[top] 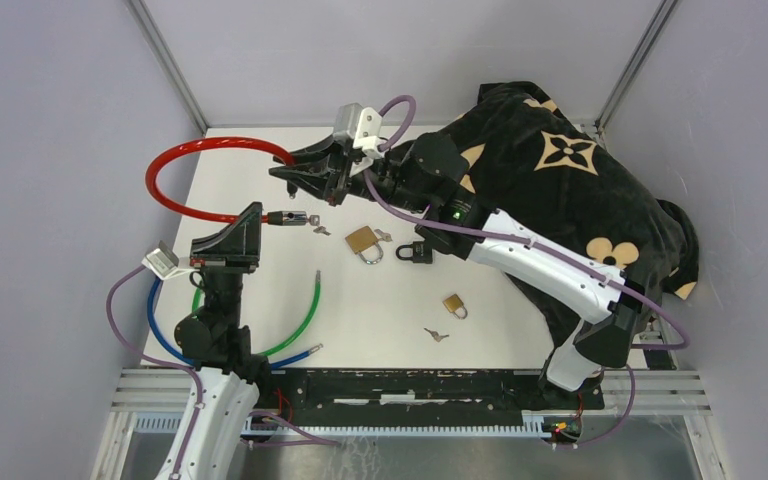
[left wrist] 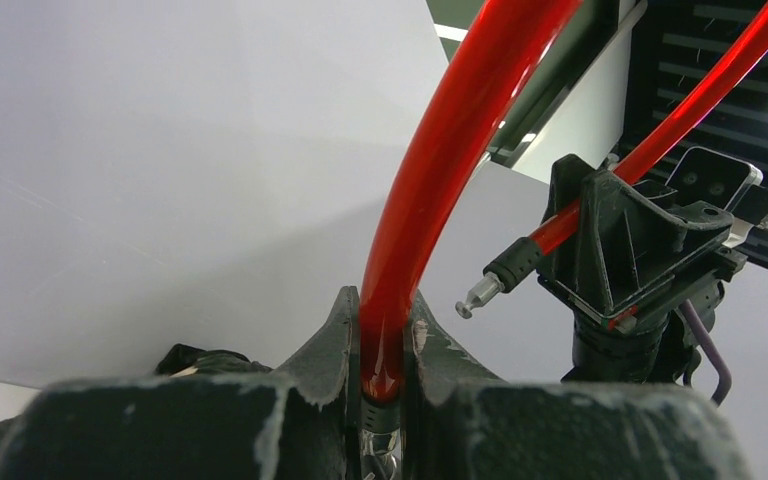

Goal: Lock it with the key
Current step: Lock the lock.

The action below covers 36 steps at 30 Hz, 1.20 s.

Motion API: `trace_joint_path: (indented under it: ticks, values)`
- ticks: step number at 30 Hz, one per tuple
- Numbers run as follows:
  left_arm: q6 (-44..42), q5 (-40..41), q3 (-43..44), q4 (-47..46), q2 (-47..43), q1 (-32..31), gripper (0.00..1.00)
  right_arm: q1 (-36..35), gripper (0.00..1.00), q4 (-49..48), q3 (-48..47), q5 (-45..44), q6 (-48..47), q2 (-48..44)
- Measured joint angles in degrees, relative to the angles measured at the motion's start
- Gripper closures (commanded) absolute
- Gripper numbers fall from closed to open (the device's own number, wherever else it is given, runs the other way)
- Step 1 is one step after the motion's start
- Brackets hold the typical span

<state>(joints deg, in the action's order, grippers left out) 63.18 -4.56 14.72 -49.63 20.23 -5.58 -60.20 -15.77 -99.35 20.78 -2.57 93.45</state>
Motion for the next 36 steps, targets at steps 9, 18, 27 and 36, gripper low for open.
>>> trace_joint_path:
  ticks: [9, 18, 27, 36]
  values:
    - [-0.2, 0.3, 0.0, 0.1, 0.0, 0.0, 0.98, 0.1, 1.0, -4.9, 4.5, 1.9, 5.8, 0.1]
    - [2.3, 2.1, 0.0, 1.2, 0.0, 0.0, 0.98, 0.1, 1.0, -8.4, 8.1, 2.0, 7.7, 0.3]
    - [3.4, 2.2, 0.0, 1.3, 0.0, 0.0, 0.98, 0.1, 1.0, -10.3, 8.1, 1.4, 7.0, 0.4]
    - [3.7, 2.8, 0.0, 1.3, -0.2, 0.1, 0.98, 0.1, 1.0, -11.4, 8.7, 1.0, 6.9, 1.3]
